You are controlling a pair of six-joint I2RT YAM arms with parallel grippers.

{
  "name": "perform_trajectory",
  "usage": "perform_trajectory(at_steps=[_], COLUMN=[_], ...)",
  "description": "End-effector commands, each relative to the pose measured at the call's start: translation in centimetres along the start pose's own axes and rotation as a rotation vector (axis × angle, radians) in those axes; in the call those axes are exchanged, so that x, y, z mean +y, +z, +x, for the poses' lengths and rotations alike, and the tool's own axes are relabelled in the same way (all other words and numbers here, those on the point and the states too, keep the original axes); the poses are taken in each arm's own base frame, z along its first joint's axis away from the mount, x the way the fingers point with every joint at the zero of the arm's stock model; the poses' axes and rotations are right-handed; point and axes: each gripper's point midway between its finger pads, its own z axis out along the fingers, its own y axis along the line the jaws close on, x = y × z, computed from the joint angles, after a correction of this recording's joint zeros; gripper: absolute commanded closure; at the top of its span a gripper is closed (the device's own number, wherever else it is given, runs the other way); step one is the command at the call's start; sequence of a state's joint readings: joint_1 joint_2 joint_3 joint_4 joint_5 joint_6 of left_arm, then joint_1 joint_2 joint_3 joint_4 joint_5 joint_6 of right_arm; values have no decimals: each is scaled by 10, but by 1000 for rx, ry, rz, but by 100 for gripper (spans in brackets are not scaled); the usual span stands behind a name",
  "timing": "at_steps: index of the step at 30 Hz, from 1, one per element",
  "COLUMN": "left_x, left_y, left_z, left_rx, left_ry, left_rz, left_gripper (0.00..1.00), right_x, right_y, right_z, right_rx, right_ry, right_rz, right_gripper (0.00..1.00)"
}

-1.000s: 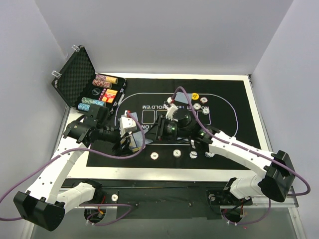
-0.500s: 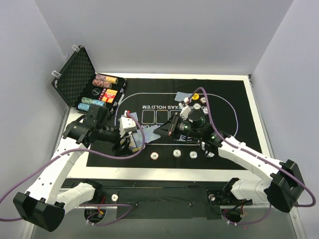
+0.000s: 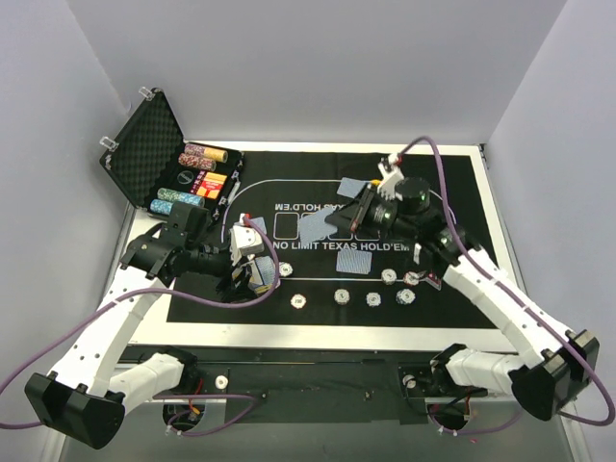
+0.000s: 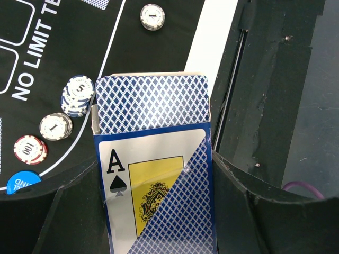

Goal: Distribute texas hold em gaming equipment

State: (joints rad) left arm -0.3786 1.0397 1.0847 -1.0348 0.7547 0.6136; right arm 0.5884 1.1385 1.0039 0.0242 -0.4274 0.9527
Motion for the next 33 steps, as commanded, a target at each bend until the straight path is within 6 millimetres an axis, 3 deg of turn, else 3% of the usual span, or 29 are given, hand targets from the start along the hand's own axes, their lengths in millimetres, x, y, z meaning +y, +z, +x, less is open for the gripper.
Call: perform_trajectory(at_steps=[1,2,3,4,5,6,8,12,17,24,29,33], left_x=[0,0,-1,-1,-2,-2,-4,-7,-10,-12,-12,-13], left_y=[-3,-3,-3,-4,-3,-3,-2,-2,-5,-3,-4,-6], left_z=[-13,-14,-14,-15,-14,-15,-13,-9,-7,-11,-13,-18], left_rx=[-52,-54,-55,-57,-57,-59,-56,-46,-39,-57,-62,-69], left_ry=[46,49,48,49,45,46,38,34,41,29,25,27], left_rz=[-14,-14,-9,-8,-3,-2,6,20,24,42,40,47], left_gripper=[100,100,100,100,100,100,100,100,100,100,100,100], right_x=[-40,-38,-61,-60,-81,-82,-117,-145,-132,-148,-143,-156], right_y=[12,12,25,27,41,46,69,100,126,162,189,203], right_z=[-24,-33,-34,-44,-45,-52,-59,-70,-81,-65,-50,-43], right_rx=[20,25,52,45,74,82,114,146,117,148,137,138], right_ry=[-180,-248,-267,-299,-311,-349,-399,-543,-770,-926,-1043,-1078], right_rz=[265,299,388,415,480,510,650,822,924,1015,1041,1081], right_gripper=[100,100,100,100,100,100,100,100,100,100,100,100])
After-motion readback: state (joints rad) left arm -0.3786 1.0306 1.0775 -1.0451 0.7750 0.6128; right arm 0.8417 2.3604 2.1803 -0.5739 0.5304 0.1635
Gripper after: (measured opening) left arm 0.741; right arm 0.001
